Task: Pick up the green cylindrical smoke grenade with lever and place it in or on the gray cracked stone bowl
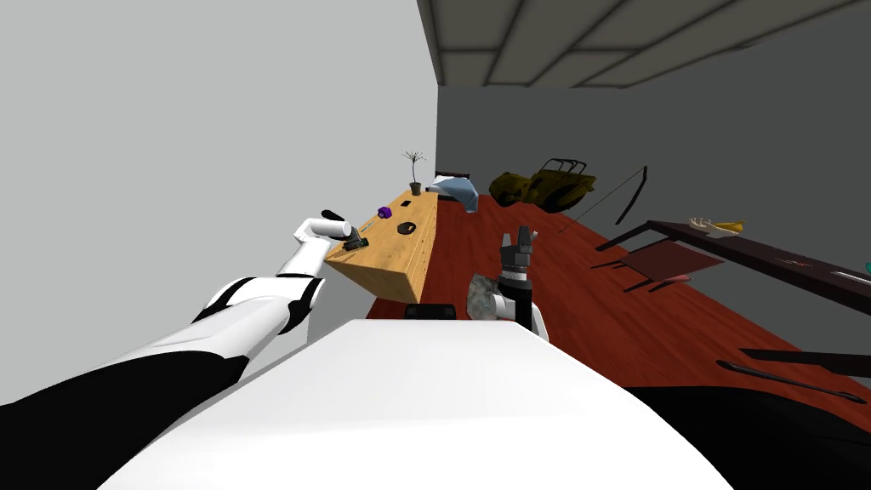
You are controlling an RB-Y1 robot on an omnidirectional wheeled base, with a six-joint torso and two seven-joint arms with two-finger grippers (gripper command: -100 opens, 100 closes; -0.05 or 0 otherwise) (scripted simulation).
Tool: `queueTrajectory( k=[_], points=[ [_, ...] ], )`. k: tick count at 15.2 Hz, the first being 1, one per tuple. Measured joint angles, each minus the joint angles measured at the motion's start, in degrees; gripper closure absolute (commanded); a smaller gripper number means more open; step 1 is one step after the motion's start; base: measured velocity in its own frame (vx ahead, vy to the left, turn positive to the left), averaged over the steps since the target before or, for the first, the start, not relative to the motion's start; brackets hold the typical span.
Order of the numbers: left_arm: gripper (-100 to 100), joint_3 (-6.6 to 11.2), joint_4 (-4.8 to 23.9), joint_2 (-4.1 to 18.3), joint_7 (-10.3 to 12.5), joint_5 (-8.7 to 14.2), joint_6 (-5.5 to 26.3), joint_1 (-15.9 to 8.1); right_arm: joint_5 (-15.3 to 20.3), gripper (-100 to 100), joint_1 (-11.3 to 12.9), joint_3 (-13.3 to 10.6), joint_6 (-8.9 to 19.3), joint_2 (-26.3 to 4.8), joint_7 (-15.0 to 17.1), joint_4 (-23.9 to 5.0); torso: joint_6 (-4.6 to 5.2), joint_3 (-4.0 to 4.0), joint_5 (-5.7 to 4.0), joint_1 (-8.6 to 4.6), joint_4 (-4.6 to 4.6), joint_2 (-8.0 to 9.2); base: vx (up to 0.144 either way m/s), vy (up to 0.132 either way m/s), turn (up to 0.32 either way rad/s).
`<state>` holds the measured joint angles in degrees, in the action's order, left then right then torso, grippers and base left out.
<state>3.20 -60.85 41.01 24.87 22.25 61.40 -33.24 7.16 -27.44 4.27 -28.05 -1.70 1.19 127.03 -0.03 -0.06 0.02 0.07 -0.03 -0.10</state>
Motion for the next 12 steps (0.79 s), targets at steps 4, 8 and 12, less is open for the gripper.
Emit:
queueTrajectory(
  k=[4, 8, 12],
  points=[
    [-100, -0.22, 2.88, -0.19, 0.71, 0.50, 3.14, -0.23, 0.00, 0, 0.00, 0.01, 0.00, -0.01, 0.00, 0.00, -0.01, -0.06, 0.05, 0.18, -0.03, -0.10, 0.042, 0.050, -0.004],
    [-100, 0.00, 4.06, -0.78, 1.03, -0.11, 2.75, 0.70, 0.00, 0, 0.01, 0.00, 0.00, 0.00, 0.00, 0.00, 0.03, 0.07, 0.03, 0.08, 0.02, 0.14, -0.013, 0.029, -0.078],
    [100, 0.12, 4.59, -1.08, 1.25, -0.61, 1.81, 0.84, 0.00, 0, 0.01, 0.00, 0.00, 0.00, 0.00, 0.00, -0.01, 0.06, 0.06, -0.02, -0.02, 0.14, -0.003, 0.010, -0.013]
  ],
)
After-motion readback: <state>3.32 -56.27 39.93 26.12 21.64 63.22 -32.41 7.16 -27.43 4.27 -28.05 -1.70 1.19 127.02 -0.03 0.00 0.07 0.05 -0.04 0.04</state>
